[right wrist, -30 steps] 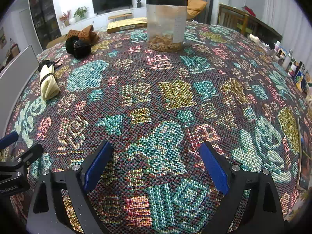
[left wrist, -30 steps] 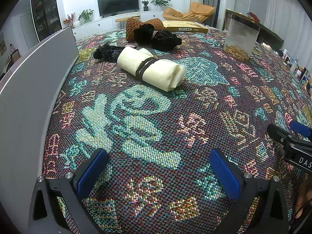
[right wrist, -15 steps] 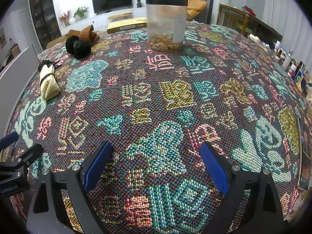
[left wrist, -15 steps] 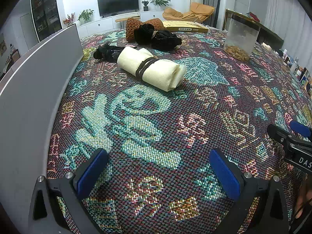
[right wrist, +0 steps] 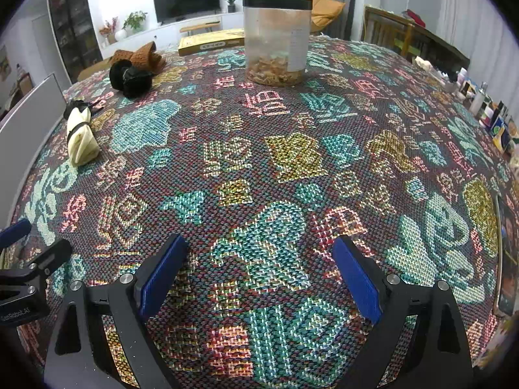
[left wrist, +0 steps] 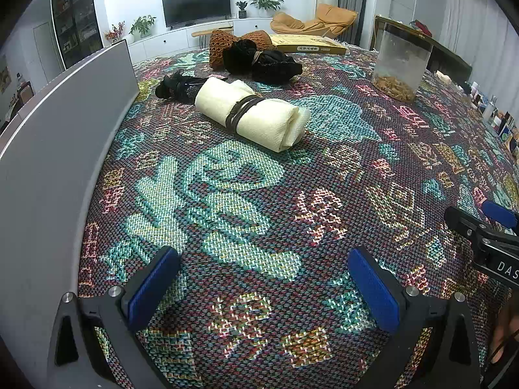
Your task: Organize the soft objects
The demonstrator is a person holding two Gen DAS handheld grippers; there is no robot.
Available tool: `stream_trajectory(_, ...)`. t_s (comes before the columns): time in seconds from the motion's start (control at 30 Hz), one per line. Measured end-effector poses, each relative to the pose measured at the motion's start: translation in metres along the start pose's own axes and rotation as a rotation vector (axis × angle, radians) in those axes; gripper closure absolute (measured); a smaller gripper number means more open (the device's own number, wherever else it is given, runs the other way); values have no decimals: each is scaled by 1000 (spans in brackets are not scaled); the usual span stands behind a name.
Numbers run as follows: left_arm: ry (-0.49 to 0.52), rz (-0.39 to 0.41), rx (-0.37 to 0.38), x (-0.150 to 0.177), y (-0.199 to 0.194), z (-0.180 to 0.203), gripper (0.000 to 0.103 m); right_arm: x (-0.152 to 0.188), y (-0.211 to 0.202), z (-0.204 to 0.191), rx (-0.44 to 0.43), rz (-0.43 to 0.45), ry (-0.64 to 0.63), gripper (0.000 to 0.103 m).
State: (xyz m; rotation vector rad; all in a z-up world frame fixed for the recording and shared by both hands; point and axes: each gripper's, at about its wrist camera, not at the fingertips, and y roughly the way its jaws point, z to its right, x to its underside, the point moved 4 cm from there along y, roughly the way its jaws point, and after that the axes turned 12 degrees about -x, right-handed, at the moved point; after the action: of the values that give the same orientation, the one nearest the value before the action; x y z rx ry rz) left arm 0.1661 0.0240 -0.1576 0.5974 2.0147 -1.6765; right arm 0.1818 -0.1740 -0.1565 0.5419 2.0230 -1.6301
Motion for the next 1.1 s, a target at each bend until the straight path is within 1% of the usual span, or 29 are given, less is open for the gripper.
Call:
stream_trajectory(0.23,1,-4,0,-2,2,0,0,0,0,0,1,0,0,9)
stream_trajectory(0.4,23,-8,20,-2,2,0,0,0,0,0,1,0,0,9)
stream_trajectory(0.87,13,1,13,2,-2,-1,0,0,0,0,0,0,1,9)
stream_trajectory(0.97,13,1,13,2,-1,-1,0,-3,0,-3,6,-11,-14,9)
stream_trajectory(1.0,13,1,13,2,-1,-1,0,-7,0,-8,-10,-11,-27,9)
stream_trajectory(1.03,13,1,12,2,-1,-1,0,-14,-2,-16,-47,4,-48,9)
stream_trajectory(1.1,13,1,13,2,-1,-1,0,-39,-6,-41,-161,60,-115,9)
